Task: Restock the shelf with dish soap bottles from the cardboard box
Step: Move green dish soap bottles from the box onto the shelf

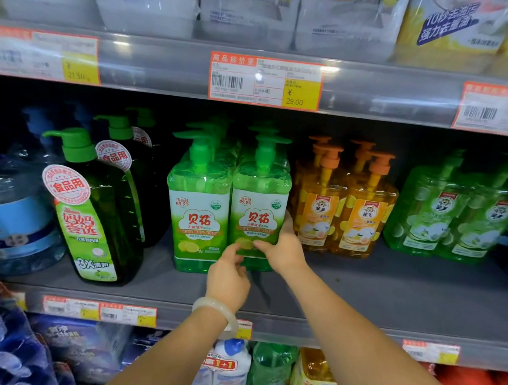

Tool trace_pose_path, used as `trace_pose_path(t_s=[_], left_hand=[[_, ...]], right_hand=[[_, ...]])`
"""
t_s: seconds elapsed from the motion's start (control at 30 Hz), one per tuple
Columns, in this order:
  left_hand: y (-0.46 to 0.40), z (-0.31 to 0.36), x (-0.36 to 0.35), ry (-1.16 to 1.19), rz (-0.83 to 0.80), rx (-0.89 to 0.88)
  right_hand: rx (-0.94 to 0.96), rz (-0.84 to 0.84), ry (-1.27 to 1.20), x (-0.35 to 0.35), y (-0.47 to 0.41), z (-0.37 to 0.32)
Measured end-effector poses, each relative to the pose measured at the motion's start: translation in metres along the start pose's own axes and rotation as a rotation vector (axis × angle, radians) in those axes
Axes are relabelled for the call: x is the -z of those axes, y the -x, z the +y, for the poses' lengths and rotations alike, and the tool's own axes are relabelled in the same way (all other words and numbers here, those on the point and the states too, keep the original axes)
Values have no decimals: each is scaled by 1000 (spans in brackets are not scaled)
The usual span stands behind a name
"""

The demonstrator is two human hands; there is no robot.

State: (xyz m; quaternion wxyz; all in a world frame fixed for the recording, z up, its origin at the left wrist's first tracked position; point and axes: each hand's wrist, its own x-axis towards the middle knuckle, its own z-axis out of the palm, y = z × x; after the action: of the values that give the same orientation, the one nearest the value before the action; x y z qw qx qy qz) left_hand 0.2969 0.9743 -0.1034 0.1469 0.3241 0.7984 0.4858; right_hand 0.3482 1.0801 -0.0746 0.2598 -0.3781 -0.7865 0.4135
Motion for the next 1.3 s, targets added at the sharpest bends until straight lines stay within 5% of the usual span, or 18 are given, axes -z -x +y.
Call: trace_pose_path(t_s=[0.83, 1.13, 1.3], left_hand=[[-35, -9, -16, -99, -92, -33], [-20, 27, -30, -572, -378, -213], [9, 87, -74, -729, -492, -357]], right_hand=[[-48, -46, 88, -1, -38, 7], [22, -295, 718, 45, 15, 39], [-3, -258, 825, 112, 50, 61]])
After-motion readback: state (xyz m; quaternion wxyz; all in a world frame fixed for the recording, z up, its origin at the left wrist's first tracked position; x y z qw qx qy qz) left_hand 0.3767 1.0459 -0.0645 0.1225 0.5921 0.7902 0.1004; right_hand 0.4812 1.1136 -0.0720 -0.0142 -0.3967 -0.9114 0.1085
